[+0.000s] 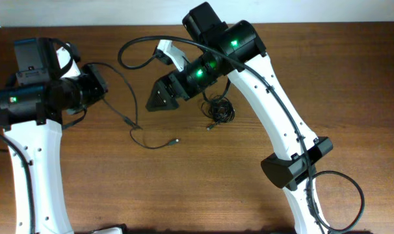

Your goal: Untangle cables

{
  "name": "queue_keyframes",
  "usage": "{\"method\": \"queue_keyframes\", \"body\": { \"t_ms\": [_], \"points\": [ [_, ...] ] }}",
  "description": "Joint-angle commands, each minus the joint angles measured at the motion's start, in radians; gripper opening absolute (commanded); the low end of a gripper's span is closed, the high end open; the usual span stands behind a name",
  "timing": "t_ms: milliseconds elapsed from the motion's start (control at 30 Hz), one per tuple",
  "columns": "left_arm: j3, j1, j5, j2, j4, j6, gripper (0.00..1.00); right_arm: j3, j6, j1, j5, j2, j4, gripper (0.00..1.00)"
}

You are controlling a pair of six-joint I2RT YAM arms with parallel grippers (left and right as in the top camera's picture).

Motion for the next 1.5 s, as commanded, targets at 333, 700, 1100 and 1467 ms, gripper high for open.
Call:
{"method": "queue_keyframes", "body": {
  "t_ms": [333, 700, 1100, 1467],
  "points": [
    [0.011, -0.055, 0.055, 0.027, 0.011, -0.059, 0.0, -0.001, 0.001, 0.093, -0.035, -0.029, 0.103, 0.65],
    [0.009, -0.074, -0.043, 0.028, -0.072, -0.072, 0.13, 0.004, 0.199, 0.04, 0.021, -0.035, 0.219, 0.04],
    [0.008, -0.074, 0.414, 0.028, -0.121, 0.461, 0.66, 0.196, 0.507, -0.035, 0.111, -0.074, 0.304, 0.04],
    [0.008, -0.075, 0.198, 0.028, -0.145, 0.418, 0.78, 0.196, 0.806, -0.071, -0.067, -0.088, 0.573, 0.04]
  ]
}}
